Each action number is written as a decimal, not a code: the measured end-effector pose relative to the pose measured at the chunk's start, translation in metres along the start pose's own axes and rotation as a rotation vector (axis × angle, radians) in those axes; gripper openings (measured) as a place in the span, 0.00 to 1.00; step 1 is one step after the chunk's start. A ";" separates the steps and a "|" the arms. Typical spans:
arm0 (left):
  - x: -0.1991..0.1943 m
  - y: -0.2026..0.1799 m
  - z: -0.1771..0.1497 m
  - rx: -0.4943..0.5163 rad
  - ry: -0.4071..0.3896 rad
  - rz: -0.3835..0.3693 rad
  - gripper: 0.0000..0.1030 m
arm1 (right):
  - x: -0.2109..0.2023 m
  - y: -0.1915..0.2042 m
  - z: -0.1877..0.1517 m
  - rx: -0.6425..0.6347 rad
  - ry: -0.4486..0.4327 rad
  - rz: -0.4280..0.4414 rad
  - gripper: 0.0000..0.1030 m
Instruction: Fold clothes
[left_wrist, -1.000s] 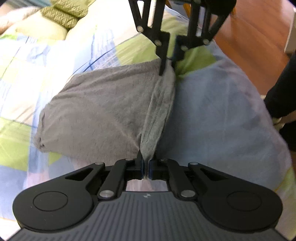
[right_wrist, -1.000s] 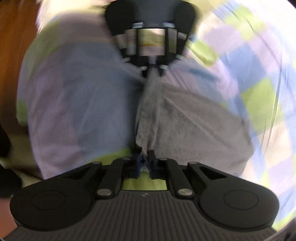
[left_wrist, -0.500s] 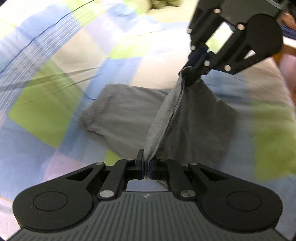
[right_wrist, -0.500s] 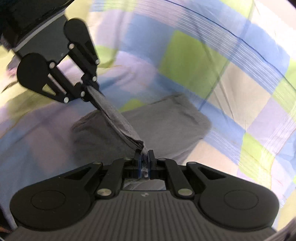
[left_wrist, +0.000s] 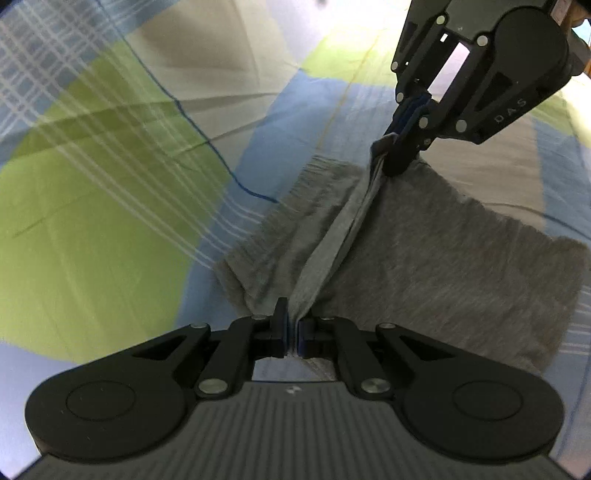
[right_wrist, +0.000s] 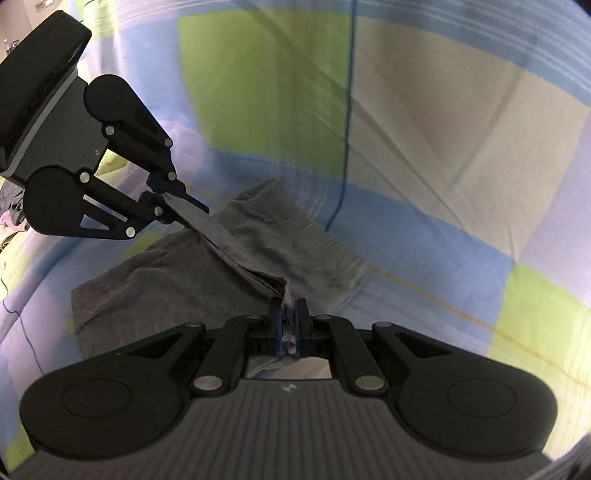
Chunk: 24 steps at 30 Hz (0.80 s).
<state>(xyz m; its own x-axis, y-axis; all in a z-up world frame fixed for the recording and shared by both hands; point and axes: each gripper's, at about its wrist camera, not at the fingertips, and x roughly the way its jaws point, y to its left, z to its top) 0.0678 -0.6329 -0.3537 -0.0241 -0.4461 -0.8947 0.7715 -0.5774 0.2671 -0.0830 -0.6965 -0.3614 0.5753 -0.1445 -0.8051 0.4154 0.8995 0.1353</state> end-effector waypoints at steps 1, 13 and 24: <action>0.003 0.003 0.001 -0.002 0.004 0.003 0.02 | 0.002 -0.005 0.002 0.008 -0.002 0.007 0.04; -0.003 0.031 0.000 -0.163 -0.007 0.101 0.36 | 0.009 -0.034 -0.003 0.208 -0.053 -0.161 0.40; 0.004 0.008 -0.011 -0.234 -0.012 0.070 0.38 | 0.005 -0.007 -0.035 0.274 -0.104 -0.130 0.33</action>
<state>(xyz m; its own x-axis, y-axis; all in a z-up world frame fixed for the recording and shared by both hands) 0.0807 -0.6319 -0.3588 0.0279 -0.4887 -0.8720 0.8977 -0.3715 0.2370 -0.1079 -0.6893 -0.3862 0.5680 -0.3050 -0.7644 0.6562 0.7285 0.1969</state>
